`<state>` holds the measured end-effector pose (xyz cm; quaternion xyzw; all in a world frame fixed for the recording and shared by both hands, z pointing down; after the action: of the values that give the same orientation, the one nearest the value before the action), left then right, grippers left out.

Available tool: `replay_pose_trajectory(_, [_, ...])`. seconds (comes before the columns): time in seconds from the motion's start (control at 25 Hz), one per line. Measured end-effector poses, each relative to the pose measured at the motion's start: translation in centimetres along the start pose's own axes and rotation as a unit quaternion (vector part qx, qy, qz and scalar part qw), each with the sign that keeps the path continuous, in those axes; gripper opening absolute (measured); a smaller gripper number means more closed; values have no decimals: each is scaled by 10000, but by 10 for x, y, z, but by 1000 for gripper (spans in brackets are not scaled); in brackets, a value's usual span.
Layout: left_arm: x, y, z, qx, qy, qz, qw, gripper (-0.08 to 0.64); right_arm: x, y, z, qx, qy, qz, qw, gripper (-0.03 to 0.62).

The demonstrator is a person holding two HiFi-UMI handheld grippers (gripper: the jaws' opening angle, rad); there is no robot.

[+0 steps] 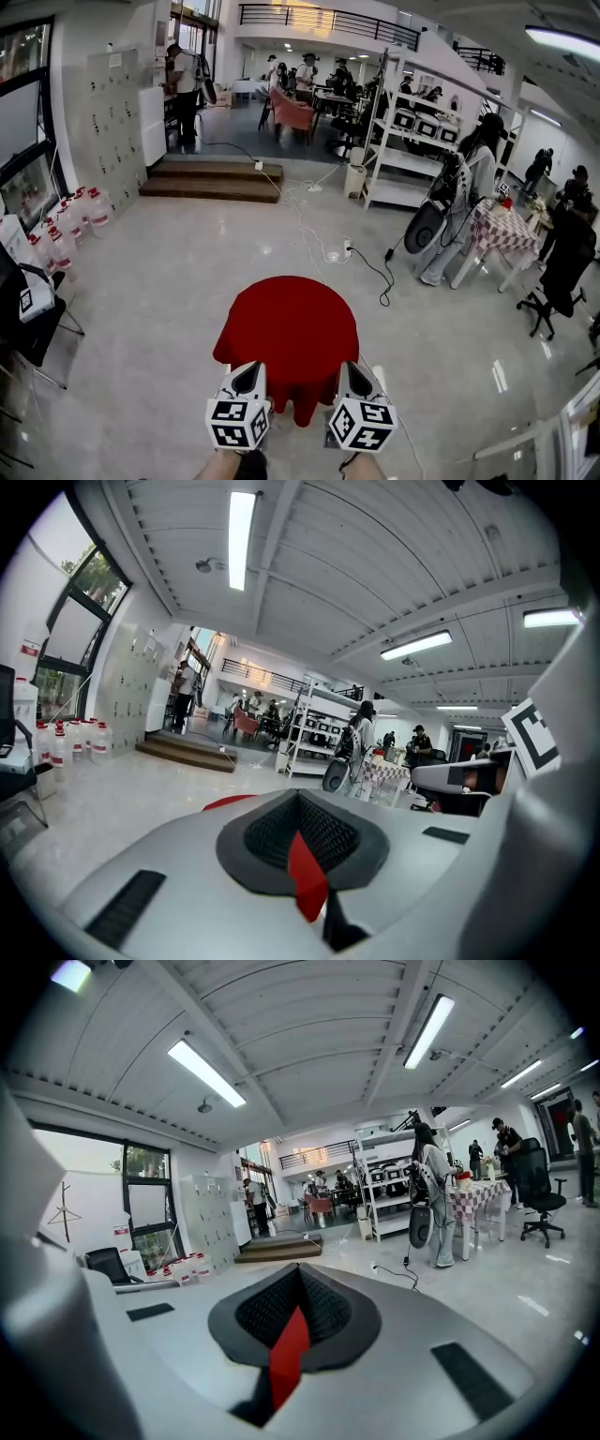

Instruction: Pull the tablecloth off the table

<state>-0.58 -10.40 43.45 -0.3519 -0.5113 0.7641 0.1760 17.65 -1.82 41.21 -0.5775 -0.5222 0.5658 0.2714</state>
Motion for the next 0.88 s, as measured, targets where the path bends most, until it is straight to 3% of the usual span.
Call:
replay_pose_trajectory(0.48, [-56, 43, 33, -98, -143, -129, 9998, 14, -60, 34, 8, 31, -90, -152, 9998, 25])
replay_pose_trajectory(0.88, [-108, 74, 43, -201, -554, -114, 9982, 14, -100, 64, 5, 4, -406, -245, 9989, 25])
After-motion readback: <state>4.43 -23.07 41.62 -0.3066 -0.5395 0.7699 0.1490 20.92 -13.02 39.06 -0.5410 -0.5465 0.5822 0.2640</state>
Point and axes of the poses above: the fingertips, and each gripper's own axes: x backward along the fingers, z to its left, y out of its top, the point moved 4 cm from there along x, backward along the fingers, and after that the axes turned 7 degrees about z, right-handed, at the moved point
